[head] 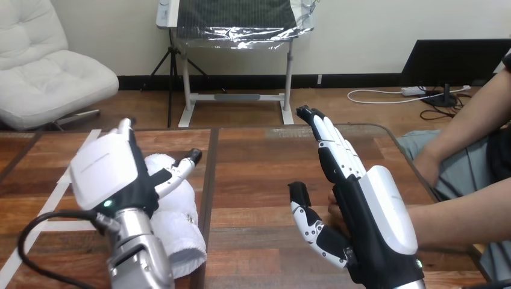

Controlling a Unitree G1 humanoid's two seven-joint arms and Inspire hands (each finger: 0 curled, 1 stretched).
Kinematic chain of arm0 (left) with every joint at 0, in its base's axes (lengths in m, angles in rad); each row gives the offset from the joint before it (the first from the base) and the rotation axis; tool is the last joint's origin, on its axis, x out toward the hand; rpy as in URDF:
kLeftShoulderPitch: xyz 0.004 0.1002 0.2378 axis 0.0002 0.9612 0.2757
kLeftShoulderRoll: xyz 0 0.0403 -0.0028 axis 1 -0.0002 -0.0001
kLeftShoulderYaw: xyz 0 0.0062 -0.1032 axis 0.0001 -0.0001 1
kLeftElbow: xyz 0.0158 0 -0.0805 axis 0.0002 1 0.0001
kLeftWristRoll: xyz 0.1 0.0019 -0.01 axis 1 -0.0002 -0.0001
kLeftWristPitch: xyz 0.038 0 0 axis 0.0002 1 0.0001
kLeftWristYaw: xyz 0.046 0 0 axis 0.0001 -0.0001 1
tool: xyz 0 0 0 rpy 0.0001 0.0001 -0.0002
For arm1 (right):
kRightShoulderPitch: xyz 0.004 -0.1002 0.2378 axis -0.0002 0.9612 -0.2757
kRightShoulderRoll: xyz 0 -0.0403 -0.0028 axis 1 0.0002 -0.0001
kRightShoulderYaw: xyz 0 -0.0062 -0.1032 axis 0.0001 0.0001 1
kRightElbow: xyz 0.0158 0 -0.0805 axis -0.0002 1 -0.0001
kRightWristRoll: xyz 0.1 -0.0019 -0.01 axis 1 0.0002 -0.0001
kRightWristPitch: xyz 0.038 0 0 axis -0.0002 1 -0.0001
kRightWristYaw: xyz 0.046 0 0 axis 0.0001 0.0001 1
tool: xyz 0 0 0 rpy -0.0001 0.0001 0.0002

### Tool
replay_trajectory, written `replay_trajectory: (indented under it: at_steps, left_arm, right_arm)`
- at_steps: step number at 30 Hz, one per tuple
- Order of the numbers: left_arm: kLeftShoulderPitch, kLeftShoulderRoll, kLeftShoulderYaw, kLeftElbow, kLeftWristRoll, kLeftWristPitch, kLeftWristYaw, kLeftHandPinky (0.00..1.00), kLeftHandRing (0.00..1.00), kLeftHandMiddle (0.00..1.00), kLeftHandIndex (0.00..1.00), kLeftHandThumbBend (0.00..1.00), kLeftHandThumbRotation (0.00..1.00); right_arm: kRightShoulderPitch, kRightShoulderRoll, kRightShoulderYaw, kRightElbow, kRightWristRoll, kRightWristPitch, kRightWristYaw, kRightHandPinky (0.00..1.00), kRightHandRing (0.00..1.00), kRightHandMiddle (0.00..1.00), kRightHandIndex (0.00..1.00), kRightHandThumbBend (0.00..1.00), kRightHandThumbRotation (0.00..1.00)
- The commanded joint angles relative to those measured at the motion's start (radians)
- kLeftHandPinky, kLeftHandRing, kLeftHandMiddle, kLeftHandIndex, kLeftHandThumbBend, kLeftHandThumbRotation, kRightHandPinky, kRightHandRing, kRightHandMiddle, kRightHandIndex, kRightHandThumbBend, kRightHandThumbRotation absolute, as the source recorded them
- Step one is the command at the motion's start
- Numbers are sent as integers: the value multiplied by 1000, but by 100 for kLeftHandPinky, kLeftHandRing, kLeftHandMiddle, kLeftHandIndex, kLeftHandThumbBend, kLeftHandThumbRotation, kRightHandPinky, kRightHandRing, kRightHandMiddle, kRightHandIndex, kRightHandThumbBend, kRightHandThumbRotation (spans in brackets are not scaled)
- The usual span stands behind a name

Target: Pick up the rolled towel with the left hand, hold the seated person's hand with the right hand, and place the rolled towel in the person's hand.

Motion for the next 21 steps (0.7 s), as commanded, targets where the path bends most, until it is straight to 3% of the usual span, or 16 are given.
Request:
replay_trajectory:
  at_steps: [1,21]
  left_arm:
    - [-78,21,-16,45,-9,10,0,73,80,85,87,84,78]
    - [-127,43,-45,181,-36,67,-11,70,79,86,89,89,85]
  right_arm:
    - [-45,11,-10,-50,10,6,8,100,100,100,99,5,0]
    - [-37,12,-11,-79,12,49,45,100,100,100,99,7,0]
